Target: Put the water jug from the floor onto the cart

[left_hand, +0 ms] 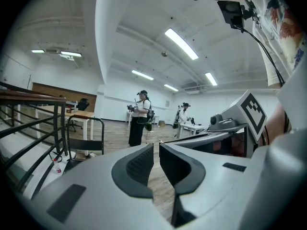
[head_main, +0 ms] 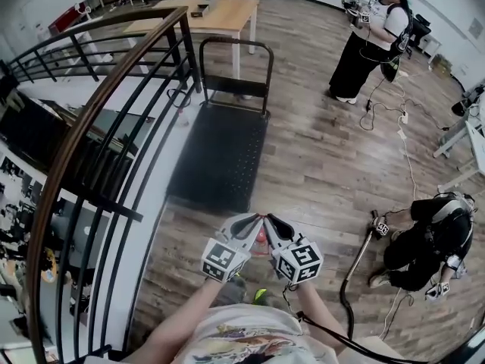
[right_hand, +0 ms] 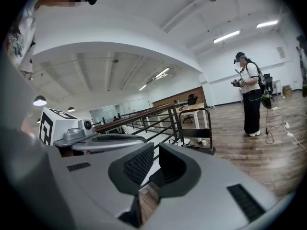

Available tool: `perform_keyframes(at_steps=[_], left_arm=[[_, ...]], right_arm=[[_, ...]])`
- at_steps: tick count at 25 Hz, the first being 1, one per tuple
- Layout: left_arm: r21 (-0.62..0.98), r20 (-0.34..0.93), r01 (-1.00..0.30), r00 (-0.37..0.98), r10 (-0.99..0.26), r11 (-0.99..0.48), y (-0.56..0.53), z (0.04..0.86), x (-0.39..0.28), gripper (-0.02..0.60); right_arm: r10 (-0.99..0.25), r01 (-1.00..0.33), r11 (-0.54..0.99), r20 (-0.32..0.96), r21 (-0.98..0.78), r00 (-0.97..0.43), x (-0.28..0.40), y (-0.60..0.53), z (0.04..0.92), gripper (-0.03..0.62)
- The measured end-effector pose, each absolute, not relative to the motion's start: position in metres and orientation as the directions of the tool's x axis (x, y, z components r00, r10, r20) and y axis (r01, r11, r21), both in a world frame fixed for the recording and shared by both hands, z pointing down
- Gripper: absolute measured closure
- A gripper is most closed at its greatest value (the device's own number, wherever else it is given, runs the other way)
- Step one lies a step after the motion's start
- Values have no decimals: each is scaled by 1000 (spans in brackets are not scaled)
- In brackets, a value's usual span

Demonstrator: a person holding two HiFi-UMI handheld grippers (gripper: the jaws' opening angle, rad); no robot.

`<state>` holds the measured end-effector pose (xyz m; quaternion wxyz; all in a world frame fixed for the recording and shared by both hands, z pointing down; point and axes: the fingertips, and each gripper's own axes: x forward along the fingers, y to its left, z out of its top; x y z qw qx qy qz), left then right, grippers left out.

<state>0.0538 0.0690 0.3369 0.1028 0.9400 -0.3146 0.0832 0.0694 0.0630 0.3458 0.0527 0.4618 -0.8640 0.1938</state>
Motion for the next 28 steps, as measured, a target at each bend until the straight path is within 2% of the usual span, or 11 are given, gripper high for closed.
perform_keyframes(at_steps=[12,28], left_arm=[[186,312,-616,776,-548,-765,19,404,75,500],[226,408,-696,703,-583,-681,-2,580,100,499]], right_arm=[[-754,-831,456,359,-319,-551,98,13,412,565],[-645,-808,497,488,-316,-588,124,-2,587,560]])
